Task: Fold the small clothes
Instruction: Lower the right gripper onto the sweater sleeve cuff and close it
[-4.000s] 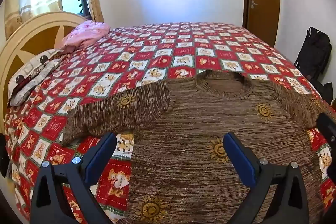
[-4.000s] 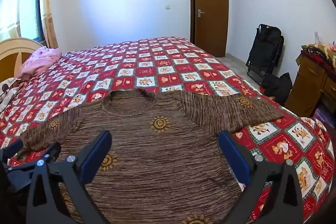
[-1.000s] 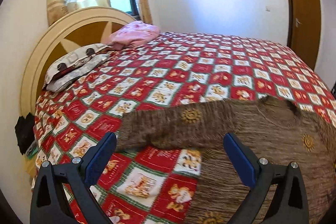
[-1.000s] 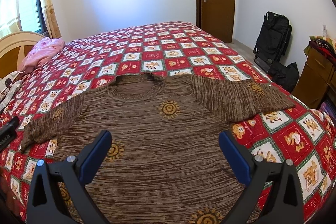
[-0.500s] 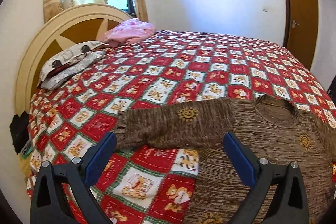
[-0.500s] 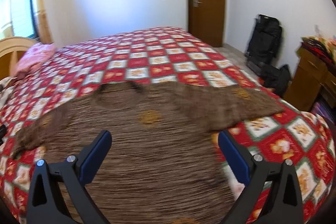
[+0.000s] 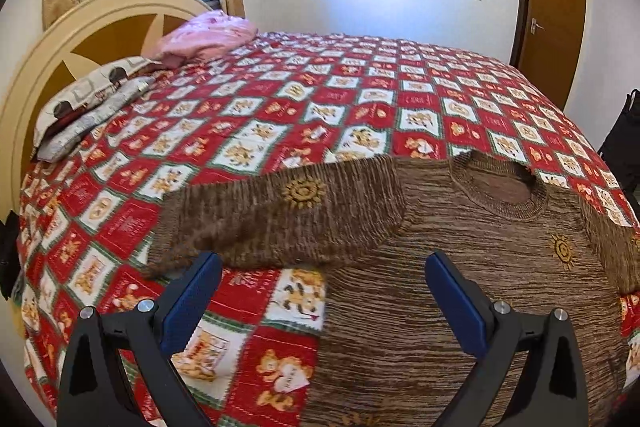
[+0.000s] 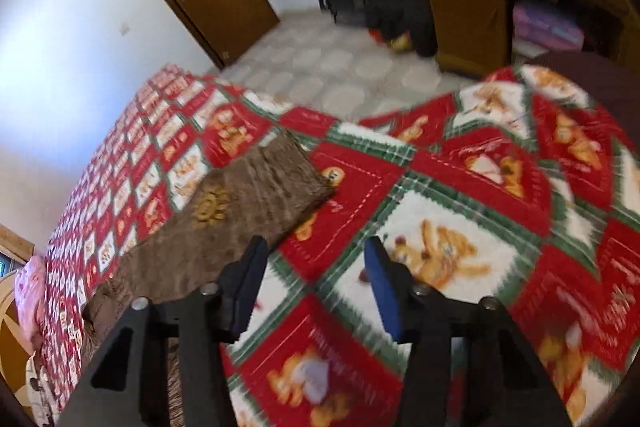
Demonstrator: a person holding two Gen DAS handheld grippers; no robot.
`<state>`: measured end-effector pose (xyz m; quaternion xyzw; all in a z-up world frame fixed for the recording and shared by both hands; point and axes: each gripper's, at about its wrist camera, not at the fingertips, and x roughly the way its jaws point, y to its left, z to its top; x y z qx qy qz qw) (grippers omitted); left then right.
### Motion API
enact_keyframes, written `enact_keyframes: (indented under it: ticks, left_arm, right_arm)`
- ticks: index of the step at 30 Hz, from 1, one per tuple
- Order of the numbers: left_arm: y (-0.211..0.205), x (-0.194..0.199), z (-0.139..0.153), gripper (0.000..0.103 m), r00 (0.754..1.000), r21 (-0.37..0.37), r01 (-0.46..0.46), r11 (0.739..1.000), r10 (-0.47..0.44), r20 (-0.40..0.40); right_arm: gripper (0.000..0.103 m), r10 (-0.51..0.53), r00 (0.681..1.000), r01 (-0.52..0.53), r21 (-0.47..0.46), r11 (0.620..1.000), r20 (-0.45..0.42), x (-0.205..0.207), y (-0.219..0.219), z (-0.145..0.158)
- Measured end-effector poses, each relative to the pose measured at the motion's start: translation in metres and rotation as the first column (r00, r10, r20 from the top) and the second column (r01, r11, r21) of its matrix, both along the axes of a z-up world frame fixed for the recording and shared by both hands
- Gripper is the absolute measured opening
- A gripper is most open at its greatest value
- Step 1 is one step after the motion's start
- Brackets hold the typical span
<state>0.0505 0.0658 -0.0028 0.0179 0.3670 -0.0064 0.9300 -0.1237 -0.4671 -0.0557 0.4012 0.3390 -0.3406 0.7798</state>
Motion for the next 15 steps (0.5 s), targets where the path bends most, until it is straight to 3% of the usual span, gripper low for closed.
enact_keyframes:
  ticks: [4, 7, 12, 13, 14, 15]
  left_arm:
    - [-0.002, 0.003, -0.004, 0.102, 1.0, 0.017, 0.005, 1.0, -0.005, -0.012]
    - [0.0, 0.008, -0.006, 0.102, 1.0, 0.023, -0.006, 1.0, 0.006, -0.017]
    - [0.007, 0.016, -0.01, 0.102, 0.999, 0.008, -0.018, 1.0, 0.019, -0.04]
    - [0.007, 0.017, -0.011, 0.102, 0.999, 0.011, -0.018, 1.0, 0.018, -0.042]
    - [0.007, 0.018, -0.012, 0.102, 0.999, 0.019, -0.016, 1.0, 0.017, -0.044]
    - [0.006, 0.018, -0.013, 0.102, 0.999, 0.025, -0.014, 1.0, 0.015, -0.044]
  right_arm:
    - [0.052, 0.019, 0.998, -0.022, -0.049, 0.999, -0.064, 0.025, -0.001, 0.002]
    - [0.053, 0.027, 0.997, -0.027, -0.001, 1.0, -0.076, 0.043, -0.013, -0.005]
    - [0.052, 0.013, 0.99, -0.018, -0.037, 0.999, -0.143, 0.067, -0.025, -0.015]
    - [0.046, 0.015, 0.987, -0.023, -0.051, 0.998, -0.16, 0.07, -0.024, -0.015]
    - [0.027, 0.019, 0.983, -0.032, -0.073, 0.997, -0.184, 0.072, -0.022, -0.015]
    - [0.016, 0.022, 0.977, -0.042, -0.093, 0.995, -0.212, 0.075, -0.021, -0.016]
